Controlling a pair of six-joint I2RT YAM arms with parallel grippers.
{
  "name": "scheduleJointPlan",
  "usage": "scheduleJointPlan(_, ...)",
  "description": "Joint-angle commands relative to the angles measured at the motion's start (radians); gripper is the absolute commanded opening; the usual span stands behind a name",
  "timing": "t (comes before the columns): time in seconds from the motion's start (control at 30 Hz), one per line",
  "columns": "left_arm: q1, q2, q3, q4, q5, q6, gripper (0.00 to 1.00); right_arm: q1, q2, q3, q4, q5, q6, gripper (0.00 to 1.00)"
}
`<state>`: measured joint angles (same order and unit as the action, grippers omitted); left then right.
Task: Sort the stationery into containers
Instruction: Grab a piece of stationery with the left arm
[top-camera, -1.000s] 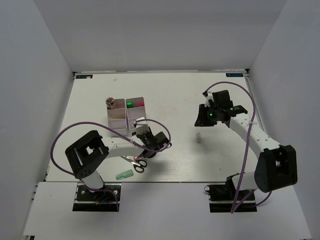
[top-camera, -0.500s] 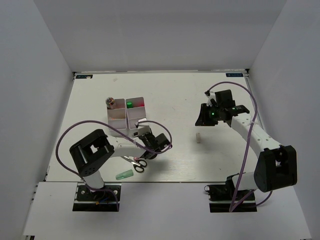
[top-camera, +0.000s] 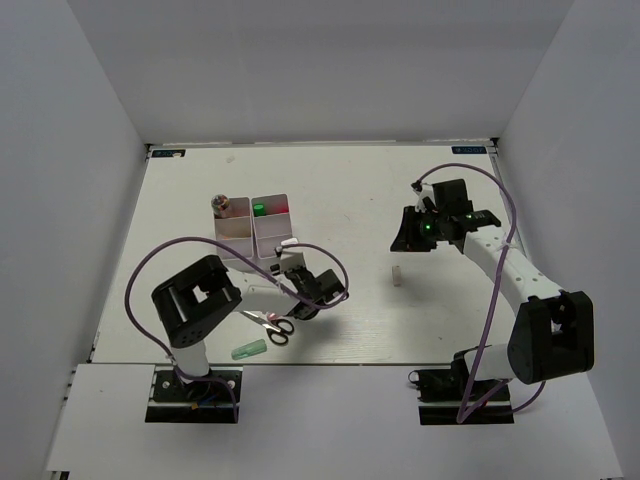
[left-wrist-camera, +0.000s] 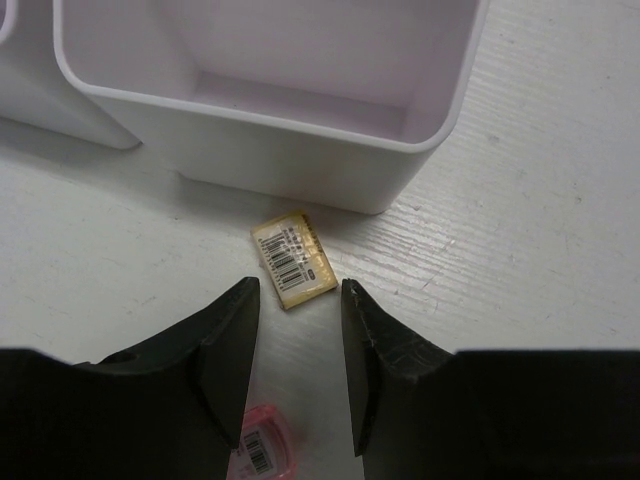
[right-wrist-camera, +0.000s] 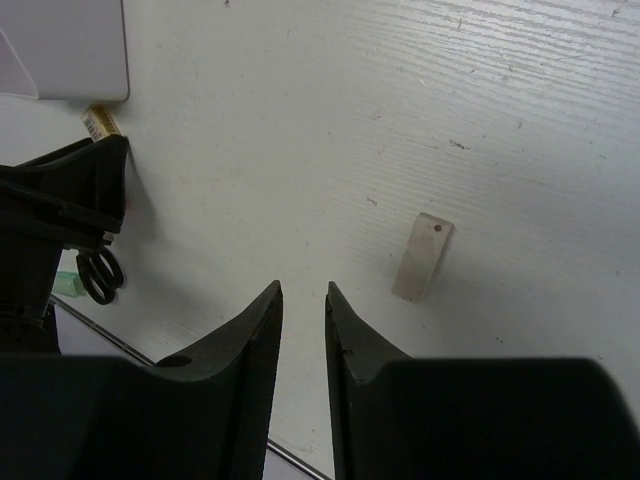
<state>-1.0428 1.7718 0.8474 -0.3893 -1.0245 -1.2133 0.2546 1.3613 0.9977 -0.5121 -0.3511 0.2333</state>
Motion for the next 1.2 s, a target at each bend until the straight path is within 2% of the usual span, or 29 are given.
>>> scheduleJointPlan(0.0,-0.003,0.020,0.035,-0.019,-0.019,-0.020,0.49,-0.008,-0.008,-0.016,0.029,-0.029,0.014,0.27)
scheduleJointPlan(0.23,-0.003,0.040,0.058,-0.017,0.004,-0.035,0.49,-0.014,-0.008,-0.014,0.029,-0.037,0.017,0.27)
scheduleJointPlan(0.33,0.004,0.046,0.065,-0.049,-0.002,-0.064,0.49,-0.017,-0.010,-0.016,0.027,-0.042,0.017,0.27)
scheduleJointPlan(0.47,0.012,0.049,0.064,-0.089,-0.008,-0.089,0.55,-0.017,-0.010,-0.014,0.030,-0.048,0.017,0.27)
scheduleJointPlan(0.83,0.018,0.086,0.105,-0.220,-0.042,-0.227,0.58,-0.034,-0.010,-0.018,0.026,-0.060,0.023,0.27)
scheduleJointPlan(1.17,0.023,0.112,0.119,-0.178,-0.025,-0.201,0.58,-0.043,-0.011,-0.021,0.023,-0.078,0.026,0.27)
